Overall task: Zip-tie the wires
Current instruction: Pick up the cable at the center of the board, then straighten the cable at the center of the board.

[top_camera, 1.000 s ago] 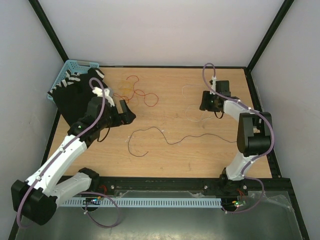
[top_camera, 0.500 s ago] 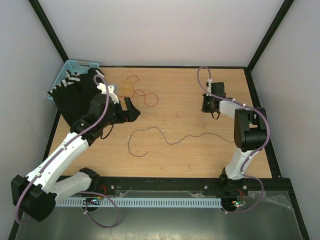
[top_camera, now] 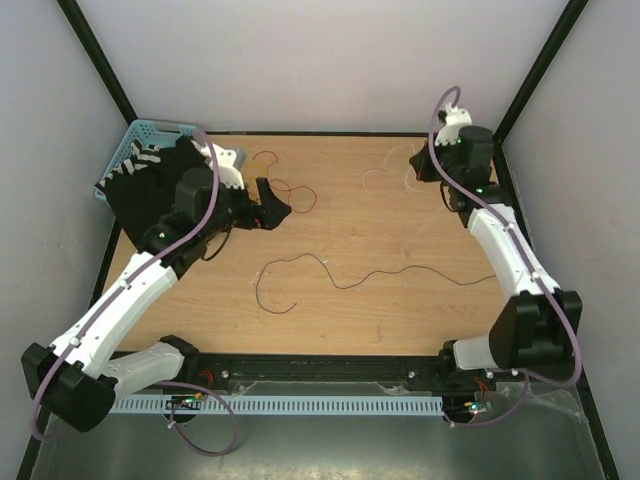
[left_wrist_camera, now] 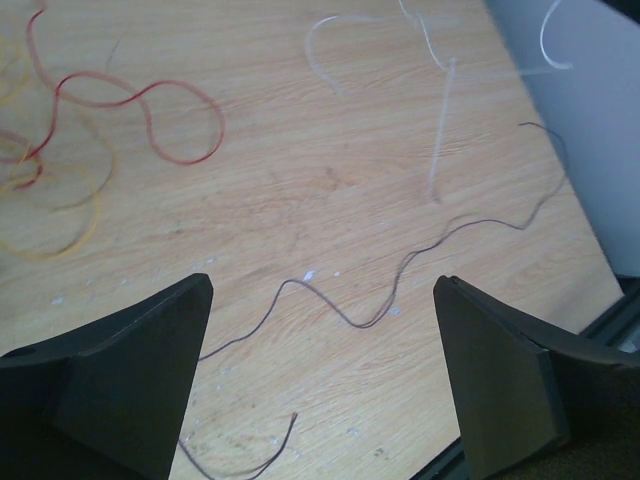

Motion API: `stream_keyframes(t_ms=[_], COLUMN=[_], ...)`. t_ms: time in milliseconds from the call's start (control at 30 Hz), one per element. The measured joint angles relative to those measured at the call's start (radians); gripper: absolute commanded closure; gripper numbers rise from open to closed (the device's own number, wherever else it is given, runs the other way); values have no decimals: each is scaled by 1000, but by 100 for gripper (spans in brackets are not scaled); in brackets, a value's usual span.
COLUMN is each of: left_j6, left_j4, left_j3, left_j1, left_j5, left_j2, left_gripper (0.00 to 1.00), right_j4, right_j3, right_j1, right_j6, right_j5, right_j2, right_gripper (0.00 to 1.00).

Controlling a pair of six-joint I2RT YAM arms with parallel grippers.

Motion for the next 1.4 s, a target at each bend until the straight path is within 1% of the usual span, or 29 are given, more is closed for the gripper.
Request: stream_keyframes(t_ms=[100, 233, 400, 533, 700, 1067, 1167, 1400], left_j6=[13, 18, 29, 53, 76, 63, 60, 25], left_j4=[17, 56, 117, 200, 329, 534, 566, 670], left_j3=[68, 172, 241, 244, 242, 242, 242, 240], left_j1=[0, 0, 0, 0, -12, -109, -142, -183], left_j5=[64, 158, 210, 240, 276, 262, 259, 257], left_j2=[41, 106, 159, 198, 288, 541, 567, 573], left_gripper=[7, 8, 9, 8, 6, 5, 5, 6], right_j4=[2, -13, -45, -61, -64, -66, -67, -68], right_j3=[79, 189, 253, 296, 324, 324, 324, 323], right_j1=[0, 0, 0, 0, 0, 0, 0, 0], right_j6=[8, 27, 47, 69, 91, 130, 135, 150], right_j5=[-62, -150, -264, -326, -368, -417, -419, -419], right_j2=[-48, -53, -53, -54, -73, -108, -119, -155], right_gripper=[100, 100, 100, 100, 100, 100, 100, 100])
